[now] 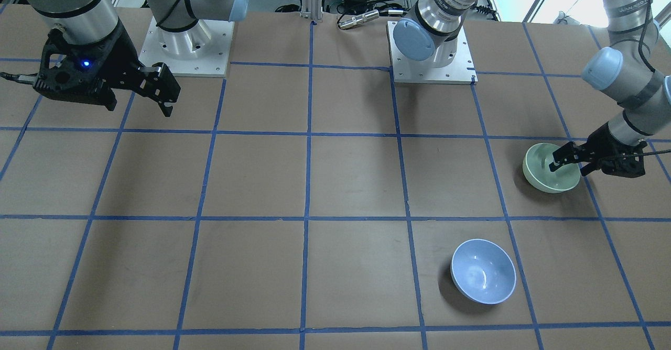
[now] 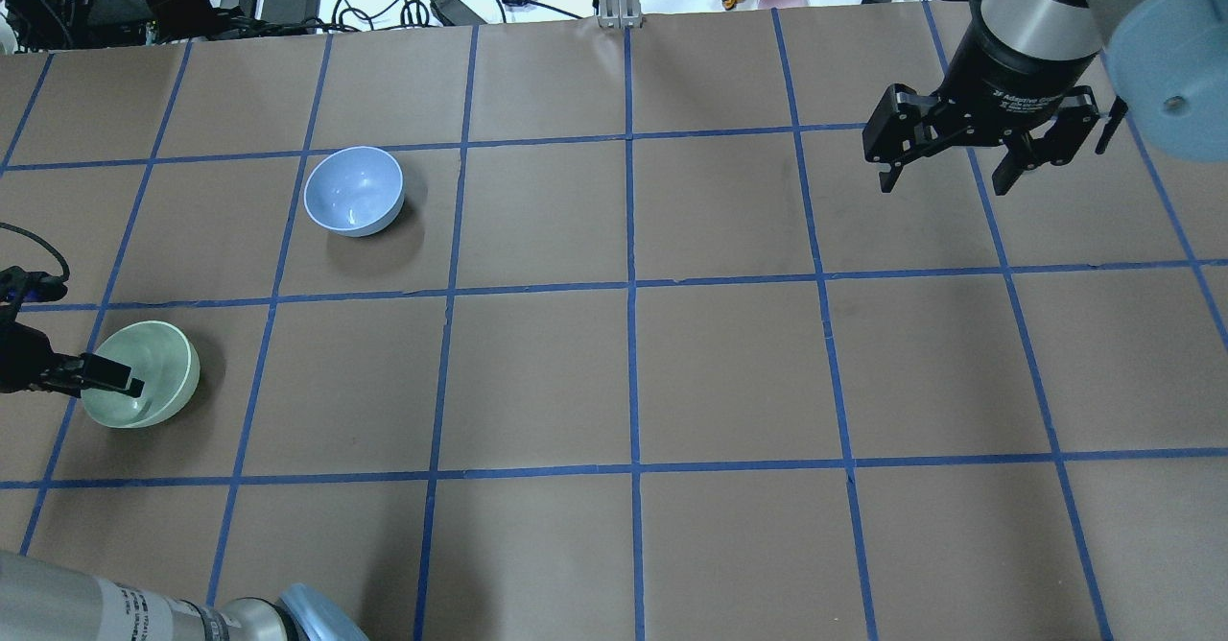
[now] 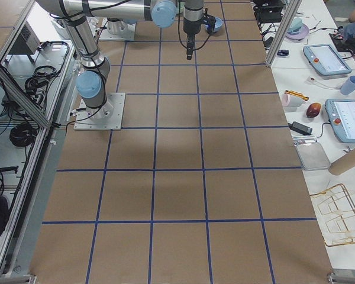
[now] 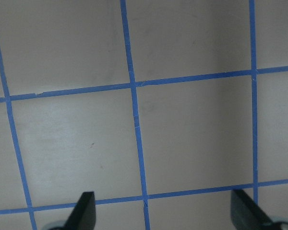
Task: Stack green bowl on blue bowl
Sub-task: 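Close the left gripper on the rim of the pale green bowl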
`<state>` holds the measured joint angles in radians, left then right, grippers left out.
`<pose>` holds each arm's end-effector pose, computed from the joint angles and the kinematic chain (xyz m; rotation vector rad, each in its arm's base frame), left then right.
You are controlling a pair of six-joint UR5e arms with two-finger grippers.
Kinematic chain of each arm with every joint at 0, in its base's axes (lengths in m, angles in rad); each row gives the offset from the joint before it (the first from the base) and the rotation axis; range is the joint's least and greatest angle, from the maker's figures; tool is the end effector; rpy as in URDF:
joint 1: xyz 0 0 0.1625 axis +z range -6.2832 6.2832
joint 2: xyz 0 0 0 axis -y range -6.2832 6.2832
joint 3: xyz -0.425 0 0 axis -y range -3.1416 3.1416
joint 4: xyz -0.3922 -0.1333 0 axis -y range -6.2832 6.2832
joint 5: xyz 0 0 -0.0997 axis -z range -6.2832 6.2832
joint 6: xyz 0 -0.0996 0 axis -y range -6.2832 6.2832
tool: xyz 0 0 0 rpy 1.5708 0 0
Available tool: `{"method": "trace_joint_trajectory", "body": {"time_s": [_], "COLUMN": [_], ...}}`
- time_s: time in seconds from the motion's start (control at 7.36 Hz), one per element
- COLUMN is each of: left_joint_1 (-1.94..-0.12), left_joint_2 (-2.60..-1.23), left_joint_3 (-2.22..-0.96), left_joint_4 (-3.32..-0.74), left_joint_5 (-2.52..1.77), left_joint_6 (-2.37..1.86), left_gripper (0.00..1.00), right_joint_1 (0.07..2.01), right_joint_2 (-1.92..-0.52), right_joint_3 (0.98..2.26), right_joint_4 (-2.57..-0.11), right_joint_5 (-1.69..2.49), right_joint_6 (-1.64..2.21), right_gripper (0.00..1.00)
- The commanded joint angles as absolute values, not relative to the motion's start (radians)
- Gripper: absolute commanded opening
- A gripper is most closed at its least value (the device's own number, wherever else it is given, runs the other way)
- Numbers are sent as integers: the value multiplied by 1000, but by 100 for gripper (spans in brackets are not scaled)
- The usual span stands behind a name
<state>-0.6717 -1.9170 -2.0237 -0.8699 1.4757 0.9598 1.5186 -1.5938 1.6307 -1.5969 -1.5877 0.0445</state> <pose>0.3082 -0.4274 0.1727 -0.0842 -3.0048 0.0262 0.1064 -0.4870 0.4723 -0.1509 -3.1210 -0.0170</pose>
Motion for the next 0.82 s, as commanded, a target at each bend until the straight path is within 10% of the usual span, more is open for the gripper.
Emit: {"method": "trace_joint_trajectory", "body": {"time_s": [0.0, 0.27, 0.68], "left_joint_1": [-672, -672, -672], "left_joint_2": [-1917, -1917, -1919], "left_joint_3": [-2023, -2023, -2022], "left_joint_4": [-874, -876, -876], "left_joint_5": [1476, 1477, 1474], "left_joint_6": [960, 972, 974], "left_gripper": [54, 13, 0], "right_joint_1": [1519, 1519, 1519], "right_joint_2": [-1594, -1594, -1594], "right_joint_3": [1631, 1631, 1631], "right_joint_4": [-1597, -1597, -1597], "right_joint_5": [-1588, -1588, -1588], "right_joint_6": [44, 44, 44], "right_gripper": [100, 100, 100]}}
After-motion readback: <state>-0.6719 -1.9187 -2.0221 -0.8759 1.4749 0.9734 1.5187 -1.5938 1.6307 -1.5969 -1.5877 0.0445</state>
